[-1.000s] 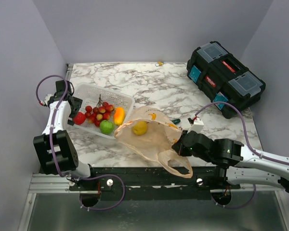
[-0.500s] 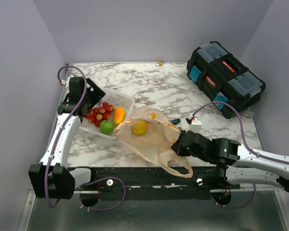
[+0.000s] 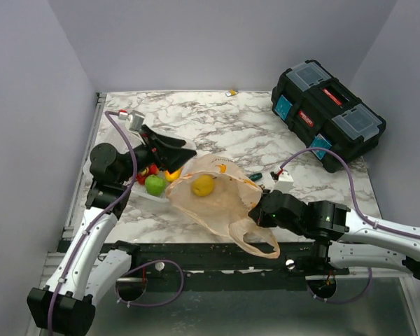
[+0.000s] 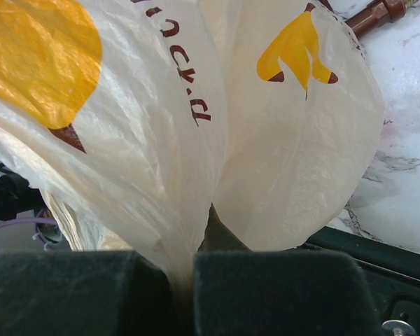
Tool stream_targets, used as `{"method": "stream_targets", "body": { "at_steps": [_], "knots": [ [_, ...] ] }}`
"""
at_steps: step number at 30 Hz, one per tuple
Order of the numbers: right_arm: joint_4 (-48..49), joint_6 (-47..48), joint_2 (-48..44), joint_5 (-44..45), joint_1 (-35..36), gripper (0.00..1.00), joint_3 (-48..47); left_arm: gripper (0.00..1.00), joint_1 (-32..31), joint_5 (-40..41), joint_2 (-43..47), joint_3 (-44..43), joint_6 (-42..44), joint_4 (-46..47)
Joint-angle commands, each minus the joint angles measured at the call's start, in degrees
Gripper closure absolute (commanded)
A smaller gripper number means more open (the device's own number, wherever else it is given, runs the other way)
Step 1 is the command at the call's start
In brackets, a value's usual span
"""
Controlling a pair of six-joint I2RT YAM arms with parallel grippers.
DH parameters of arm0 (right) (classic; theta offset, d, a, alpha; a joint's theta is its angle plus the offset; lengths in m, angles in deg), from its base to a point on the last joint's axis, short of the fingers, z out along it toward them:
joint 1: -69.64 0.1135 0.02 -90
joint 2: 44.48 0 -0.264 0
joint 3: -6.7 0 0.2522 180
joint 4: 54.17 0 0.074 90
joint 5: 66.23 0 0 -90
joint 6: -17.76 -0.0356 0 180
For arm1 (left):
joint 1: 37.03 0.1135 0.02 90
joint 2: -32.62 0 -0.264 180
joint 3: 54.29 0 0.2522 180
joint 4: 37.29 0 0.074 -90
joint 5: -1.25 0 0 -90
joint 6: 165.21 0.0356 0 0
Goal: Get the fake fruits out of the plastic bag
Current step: Take out the fake fruit from the plastic bag.
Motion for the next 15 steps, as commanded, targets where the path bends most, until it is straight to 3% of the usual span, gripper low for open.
{"method": "stream_targets", "body": {
  "at_steps": [1, 4, 6, 8, 9, 12, 15],
  "knots": [
    [0.4, 0.6, -0.4, 0.7, -0.1, 0.99, -1.3, 0.17, -8.1, -16.5, 2.2, 1.1, 2.6, 12.2],
    [0.4, 0.6, -0.4, 0.8, -0.1, 0.99, -1.2, 0.17, -15.2, -14.8, 3.9, -1.3, 12.9, 3.1],
    [0.4, 0.6, -0.4, 0.8, -0.1, 0.99, -1.2, 0.19, -21.0, -8.8, 4.4, -3.2, 21.5, -7.3],
    [0.3, 0.7, -0.4, 0.8, -0.1, 0.99, -1.3, 0.29, -26.4, 3.5, 4.9, -3.5, 29.3, -14.6],
    [0.3, 0.6, -0.3, 0.7, -0.1, 0.99, -1.2, 0.32, -29.1, 13.3, 5.1, -2.7, 32.4, -16.4],
    [0.4, 0.7, -0.1, 0.8, -0.1, 0.99, -1.2, 0.29, -38.3, 35.5, 5.8, 1.0, 38.3, -17.0],
    [0.6, 0.7, 0.2, 0.6, -0.1, 0.99, -1.4, 0.29, -45.5, 47.1, 6.0, 4.1, 40.4, -13.8]
  ]
}}
